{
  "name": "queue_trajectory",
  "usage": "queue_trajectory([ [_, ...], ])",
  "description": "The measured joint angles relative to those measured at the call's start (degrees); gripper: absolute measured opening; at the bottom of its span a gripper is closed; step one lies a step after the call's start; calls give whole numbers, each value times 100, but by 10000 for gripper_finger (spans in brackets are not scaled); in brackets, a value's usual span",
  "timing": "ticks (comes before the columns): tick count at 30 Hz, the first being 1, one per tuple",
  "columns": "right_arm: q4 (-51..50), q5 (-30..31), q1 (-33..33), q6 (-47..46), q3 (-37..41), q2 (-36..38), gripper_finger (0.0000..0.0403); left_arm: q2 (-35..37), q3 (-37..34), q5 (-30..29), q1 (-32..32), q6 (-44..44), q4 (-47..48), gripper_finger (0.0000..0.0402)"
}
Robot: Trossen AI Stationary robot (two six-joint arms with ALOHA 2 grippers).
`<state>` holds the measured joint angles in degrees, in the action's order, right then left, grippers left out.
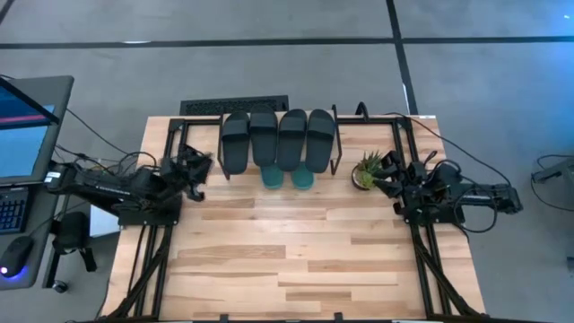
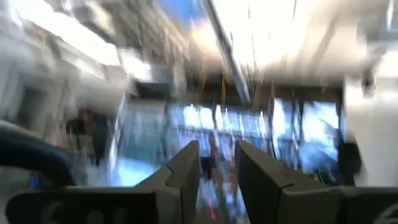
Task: Pick and place slides into the shelf
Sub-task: Return to Home Position
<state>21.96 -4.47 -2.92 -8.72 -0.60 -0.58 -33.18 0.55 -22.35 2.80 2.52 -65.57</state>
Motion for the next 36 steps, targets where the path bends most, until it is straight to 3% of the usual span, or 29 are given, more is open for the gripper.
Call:
queue_trajectory([
  [3,64,-85,-24,-54,-2,2,98,220,6,37,-1,469,-534,91],
  [11,82,-147,-24,-37,-2,2,98,701,1,155,115,138,549,91],
  [19,83,-149,-24,14,-2,2,98,1522,-4,45,368,716,889,91],
  [36,83,-149,-24,186,-4,2,98,3190,-15,-94,528,1009,2464,91],
])
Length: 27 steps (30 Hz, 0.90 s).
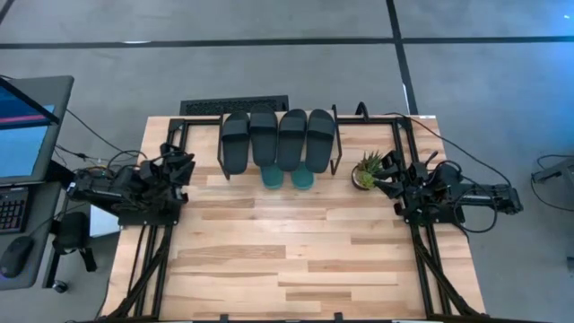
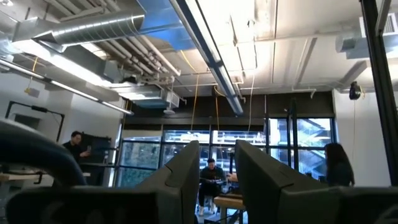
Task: Pick and place slides into the shelf
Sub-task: Return to Home Position
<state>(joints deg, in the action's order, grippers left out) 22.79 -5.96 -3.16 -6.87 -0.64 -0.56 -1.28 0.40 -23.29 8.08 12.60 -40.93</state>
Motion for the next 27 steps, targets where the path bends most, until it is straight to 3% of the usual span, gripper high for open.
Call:
queue_trajectory([
  [11,-77,0,2,-10,-2,0,98,120,-4,-224,0,-40,247,91],
  [27,-844,-19,13,-155,-2,-2,98,118,-2,-256,0,-1027,1733,91],
])
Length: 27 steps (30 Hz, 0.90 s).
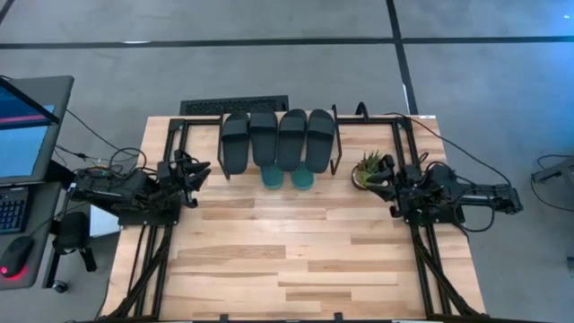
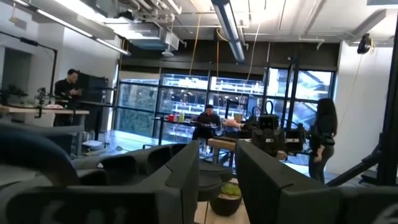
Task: Pick and place slides into the shelf
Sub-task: Return to Home Position
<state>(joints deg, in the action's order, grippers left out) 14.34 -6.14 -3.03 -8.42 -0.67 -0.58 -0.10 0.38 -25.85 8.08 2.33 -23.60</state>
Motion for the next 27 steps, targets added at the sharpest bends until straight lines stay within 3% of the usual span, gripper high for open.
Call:
queue_trajectory([
  [14,-255,-320,5,-317,0,0,98,0,0,-17,0,-291,214,91],
  [27,-1092,-250,76,-163,0,0,98,-1,0,-44,-2,-433,899,91],
])
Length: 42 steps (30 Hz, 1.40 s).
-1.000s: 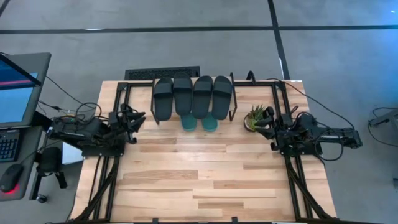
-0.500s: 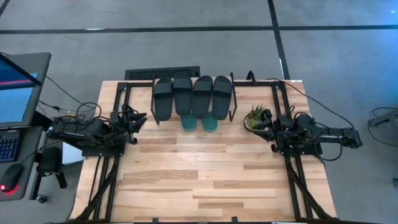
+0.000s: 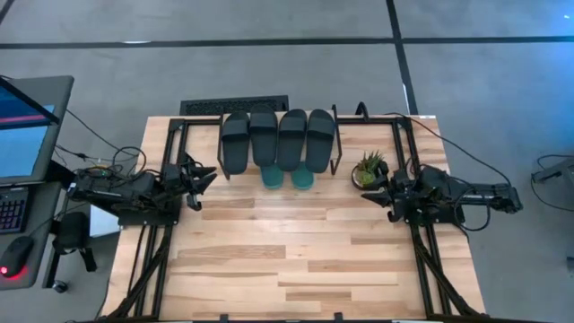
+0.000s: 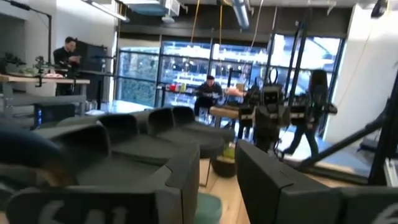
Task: Pick and place slides into the shelf
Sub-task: Return to Home Position
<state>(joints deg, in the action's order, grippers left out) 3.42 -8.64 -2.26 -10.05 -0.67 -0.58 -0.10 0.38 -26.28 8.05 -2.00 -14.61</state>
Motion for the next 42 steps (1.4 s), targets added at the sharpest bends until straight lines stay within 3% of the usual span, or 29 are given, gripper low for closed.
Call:
queue_trajectory([
  [16,-245,124,-2,300,0,-17,98,-28,0,83,0,-503,953,91],
  [28,-247,122,0,300,0,-17,98,-28,0,1093,0,-100,1034,91],
  [34,-246,122,-2,258,0,-17,98,-28,0,1222,0,298,1052,91],
  [42,-246,122,-1,256,0,-17,98,-28,0,1423,2,-18,1078,91],
])
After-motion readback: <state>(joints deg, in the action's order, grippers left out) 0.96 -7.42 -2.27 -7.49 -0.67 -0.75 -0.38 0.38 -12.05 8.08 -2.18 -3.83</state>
